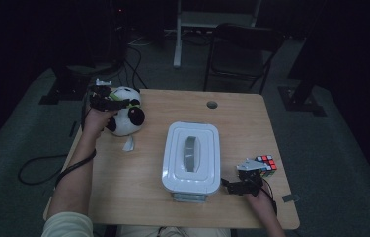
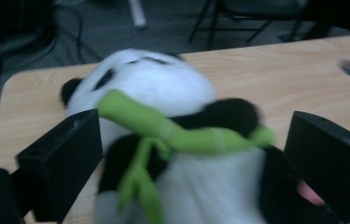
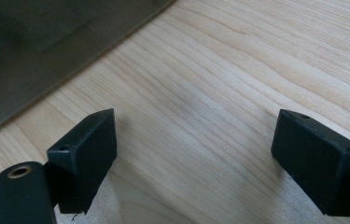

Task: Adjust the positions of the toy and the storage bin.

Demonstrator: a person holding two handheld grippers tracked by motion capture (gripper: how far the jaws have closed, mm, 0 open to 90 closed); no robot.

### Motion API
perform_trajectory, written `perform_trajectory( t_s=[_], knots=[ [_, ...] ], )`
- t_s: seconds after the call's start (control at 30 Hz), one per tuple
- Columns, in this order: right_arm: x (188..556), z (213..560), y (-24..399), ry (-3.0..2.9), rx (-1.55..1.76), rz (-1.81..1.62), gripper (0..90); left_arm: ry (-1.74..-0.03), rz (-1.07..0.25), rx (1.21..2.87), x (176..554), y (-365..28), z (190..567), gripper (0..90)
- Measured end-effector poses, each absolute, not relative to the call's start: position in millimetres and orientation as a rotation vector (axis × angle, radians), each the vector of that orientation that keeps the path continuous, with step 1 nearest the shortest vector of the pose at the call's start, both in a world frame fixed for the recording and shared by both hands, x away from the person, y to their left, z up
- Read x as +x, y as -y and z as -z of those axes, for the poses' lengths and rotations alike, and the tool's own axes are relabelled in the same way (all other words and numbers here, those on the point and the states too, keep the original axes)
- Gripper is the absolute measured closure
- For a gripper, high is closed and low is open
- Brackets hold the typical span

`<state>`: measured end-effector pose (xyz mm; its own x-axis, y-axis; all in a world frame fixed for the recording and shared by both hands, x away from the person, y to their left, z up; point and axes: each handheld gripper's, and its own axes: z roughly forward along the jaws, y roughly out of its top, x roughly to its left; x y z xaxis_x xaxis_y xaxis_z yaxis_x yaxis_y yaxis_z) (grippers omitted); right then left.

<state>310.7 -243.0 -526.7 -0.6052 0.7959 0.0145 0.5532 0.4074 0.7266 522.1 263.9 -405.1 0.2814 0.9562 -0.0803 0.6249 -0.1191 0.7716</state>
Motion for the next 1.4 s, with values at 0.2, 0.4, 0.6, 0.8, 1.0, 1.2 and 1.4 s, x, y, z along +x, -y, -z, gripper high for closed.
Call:
perform_trajectory(
  t_s=[0.2,0.4,0.6,0.8,1.0,1.2,1.4],
  knots=[
    [311,527,243,-2.335,1.168,-1.018,13.7,-1.558,-0.515,1.831,545,-263,420,15.9],
    [311,527,243,-2.334,1.164,-1.012,13.7,-1.542,-0.438,1.875,546,-258,427,28.3],
    [311,527,243,-2.334,1.167,-1.015,13.8,-1.451,-0.526,1.927,534,-249,418,71.9],
    [311,527,245,-2.336,1.171,-1.031,13.8,-1.233,-0.44,2.023,512,-239,402,75.5],
    [311,527,243,-2.334,1.165,-1.013,13.8,-1.019,-0.312,2.124,490,-230,391,75.4],
    [311,527,244,-2.332,1.174,-1.025,13.8,-0.772,-0.244,2.219,475,-221,394,75.1],
    [311,527,244,-2.332,1.174,-1.026,13.8,-0.661,-0.186,2.241,474,-211,407,74.8]
  ],
)
